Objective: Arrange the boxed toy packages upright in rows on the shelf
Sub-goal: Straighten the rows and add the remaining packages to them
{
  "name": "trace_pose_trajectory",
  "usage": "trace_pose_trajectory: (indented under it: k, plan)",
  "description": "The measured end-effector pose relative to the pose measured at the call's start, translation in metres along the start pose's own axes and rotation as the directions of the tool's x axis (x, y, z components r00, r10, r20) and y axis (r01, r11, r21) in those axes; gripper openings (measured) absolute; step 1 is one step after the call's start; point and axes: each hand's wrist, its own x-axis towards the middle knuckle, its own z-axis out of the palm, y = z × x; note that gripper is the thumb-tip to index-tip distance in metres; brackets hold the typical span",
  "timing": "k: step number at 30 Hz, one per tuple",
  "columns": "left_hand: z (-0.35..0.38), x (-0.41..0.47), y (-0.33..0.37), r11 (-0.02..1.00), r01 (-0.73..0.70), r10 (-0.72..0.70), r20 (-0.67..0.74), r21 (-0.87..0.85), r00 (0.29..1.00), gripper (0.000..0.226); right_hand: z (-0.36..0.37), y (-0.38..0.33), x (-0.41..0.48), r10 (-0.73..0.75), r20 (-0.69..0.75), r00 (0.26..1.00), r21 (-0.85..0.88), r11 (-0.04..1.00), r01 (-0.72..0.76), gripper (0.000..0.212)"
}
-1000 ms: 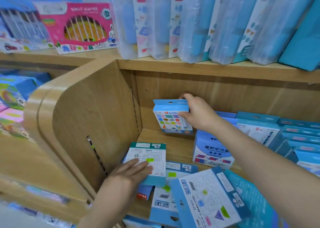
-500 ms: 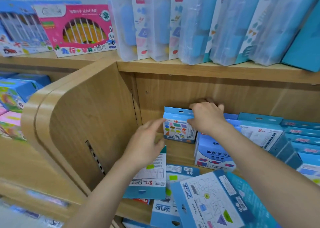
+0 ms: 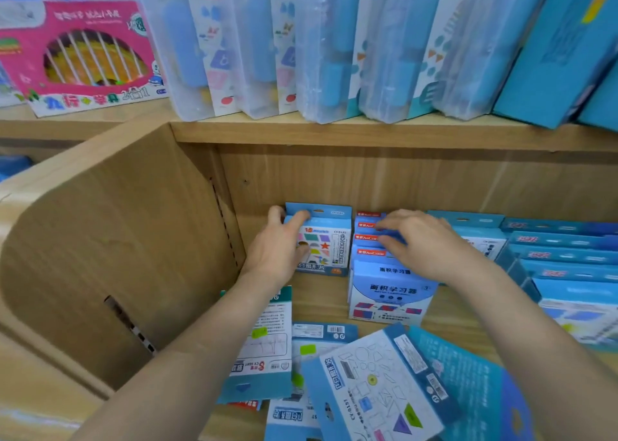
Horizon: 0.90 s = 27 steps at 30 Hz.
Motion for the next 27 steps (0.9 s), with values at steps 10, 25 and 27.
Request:
trace_pose_trajectory:
  k: [10,25,27]
  plan:
    - [0.005,0.007,0.012,0.998,0.01,-0.009,-0.017,0.06,1.0,0.051,0.007,0.009,-0.003,-0.033,-0.021,0.999,0.182,0.983,0.036,0.031]
    - [0.002,0.003,0.013,0.999,0.04,-0.04,-0.019,0.008,0.999,0.064,0.001,0.007,-0.089,0.132,-0.316,0.94,0.431,0.902,0.018,0.037]
    - [-0.008,-0.005,0.016,0.996,0.045,-0.048,-0.049,-0.071,0.998,0.061,0.0,0.01,-0.11,0.221,-0.375,0.9,0.561,0.827,0.031,0.03]
